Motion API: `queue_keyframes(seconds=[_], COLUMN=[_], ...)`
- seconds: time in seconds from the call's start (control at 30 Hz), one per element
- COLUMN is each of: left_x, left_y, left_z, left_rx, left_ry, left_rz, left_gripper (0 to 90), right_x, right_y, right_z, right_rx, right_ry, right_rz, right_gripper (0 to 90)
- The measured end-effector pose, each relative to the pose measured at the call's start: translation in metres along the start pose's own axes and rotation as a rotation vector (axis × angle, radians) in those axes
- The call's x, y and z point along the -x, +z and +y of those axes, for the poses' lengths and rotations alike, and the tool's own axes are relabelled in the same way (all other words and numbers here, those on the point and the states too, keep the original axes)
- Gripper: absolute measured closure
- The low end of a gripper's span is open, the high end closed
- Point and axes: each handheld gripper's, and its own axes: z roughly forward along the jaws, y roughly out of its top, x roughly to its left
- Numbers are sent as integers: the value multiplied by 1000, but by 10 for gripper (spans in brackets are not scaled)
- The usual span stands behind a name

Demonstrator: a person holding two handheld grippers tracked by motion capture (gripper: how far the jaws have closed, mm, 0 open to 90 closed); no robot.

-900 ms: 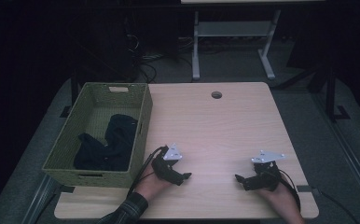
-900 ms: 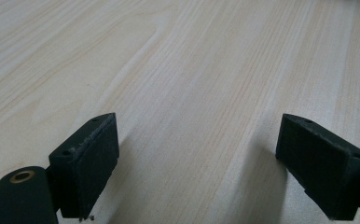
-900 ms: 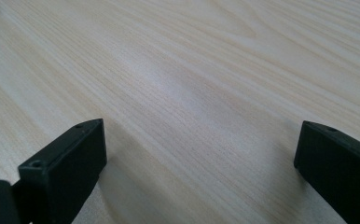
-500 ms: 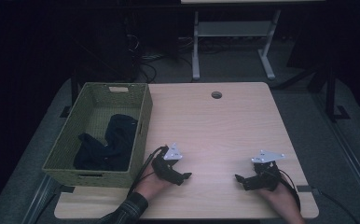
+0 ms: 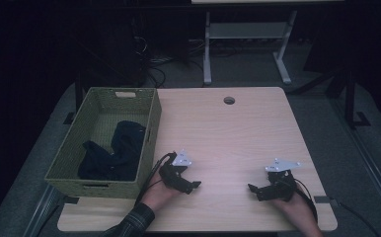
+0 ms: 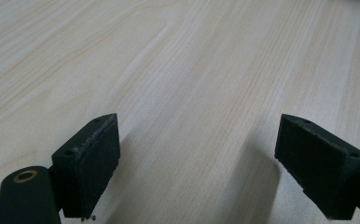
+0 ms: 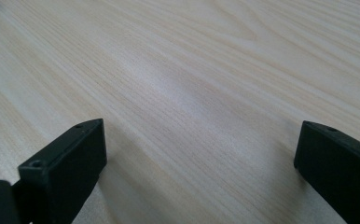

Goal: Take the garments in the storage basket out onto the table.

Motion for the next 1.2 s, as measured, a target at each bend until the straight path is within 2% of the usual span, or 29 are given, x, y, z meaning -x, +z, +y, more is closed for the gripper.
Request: queue_keyframes(seconds=[0.43,0.8,0.97,1.07,1.2], left_x=[1,1,1,1,0], left_y=[-6,-11,-13,-14,-17], left_z=[6,12,13,15,17], left_rx=[2,-9,4,-9,0], left_ry=[12,10,-4,1,1], left_rz=[-2,-9,-13,-14,-12], left_gripper=[136,138,138,138,138], right_x=[0,0,0,0,0], right_y=[0,0,0,0,0], right_z=[0,0,0,0,0], right_rx=[0,0,1,0,1], right_ry=[0,0,0,0,0], right_rz=[0,0,0,0,1], right_gripper=[19,19,19,19,19])
